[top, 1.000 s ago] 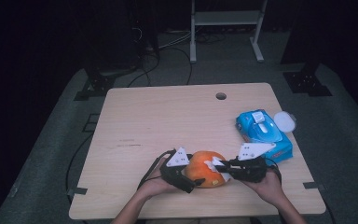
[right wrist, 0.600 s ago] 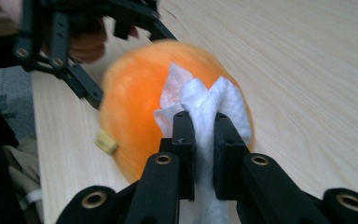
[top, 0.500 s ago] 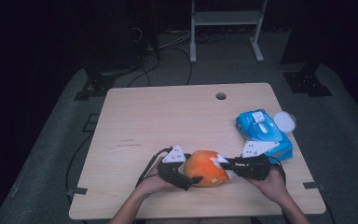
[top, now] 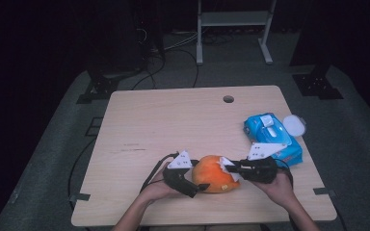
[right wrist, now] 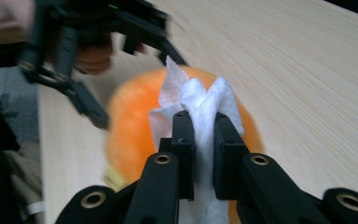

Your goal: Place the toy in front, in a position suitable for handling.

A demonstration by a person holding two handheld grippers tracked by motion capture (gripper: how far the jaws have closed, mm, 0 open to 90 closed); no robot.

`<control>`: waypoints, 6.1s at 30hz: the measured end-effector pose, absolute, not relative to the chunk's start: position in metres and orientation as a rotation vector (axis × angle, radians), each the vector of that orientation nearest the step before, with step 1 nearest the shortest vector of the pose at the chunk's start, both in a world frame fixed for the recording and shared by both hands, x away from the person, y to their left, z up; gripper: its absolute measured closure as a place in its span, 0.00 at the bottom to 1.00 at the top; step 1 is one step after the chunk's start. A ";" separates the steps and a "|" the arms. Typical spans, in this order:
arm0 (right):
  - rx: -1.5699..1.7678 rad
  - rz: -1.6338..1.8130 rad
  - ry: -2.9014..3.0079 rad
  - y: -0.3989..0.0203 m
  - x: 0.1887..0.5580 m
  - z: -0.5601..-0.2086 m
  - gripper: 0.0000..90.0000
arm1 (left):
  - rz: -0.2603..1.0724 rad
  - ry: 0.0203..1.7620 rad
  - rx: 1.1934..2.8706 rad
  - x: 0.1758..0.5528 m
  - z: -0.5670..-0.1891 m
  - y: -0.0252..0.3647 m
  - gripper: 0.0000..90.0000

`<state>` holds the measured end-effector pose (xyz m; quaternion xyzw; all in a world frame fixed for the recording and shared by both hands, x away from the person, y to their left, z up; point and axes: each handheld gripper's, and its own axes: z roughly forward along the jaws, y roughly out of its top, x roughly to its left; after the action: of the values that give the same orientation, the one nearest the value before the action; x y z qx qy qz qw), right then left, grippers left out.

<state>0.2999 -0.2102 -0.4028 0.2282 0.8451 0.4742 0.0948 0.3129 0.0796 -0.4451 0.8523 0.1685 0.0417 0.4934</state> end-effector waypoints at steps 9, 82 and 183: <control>0.686 1.424 2.537 -0.211 0.299 -0.410 0.90 | 0.087 0.454 2.046 0.312 -0.444 0.072 0.20; 0.590 1.423 2.449 -0.195 0.288 -0.395 0.90 | 0.309 0.415 2.010 0.303 -0.425 0.062 0.10; 0.746 1.380 2.533 -0.204 0.305 -0.426 0.89 | 0.279 0.499 2.024 0.324 -0.440 0.083 0.18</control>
<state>0.3054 -0.2036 -0.4258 0.2495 0.8473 0.4618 0.0810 0.3237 0.0834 -0.4396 0.8355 0.2062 0.1150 0.4962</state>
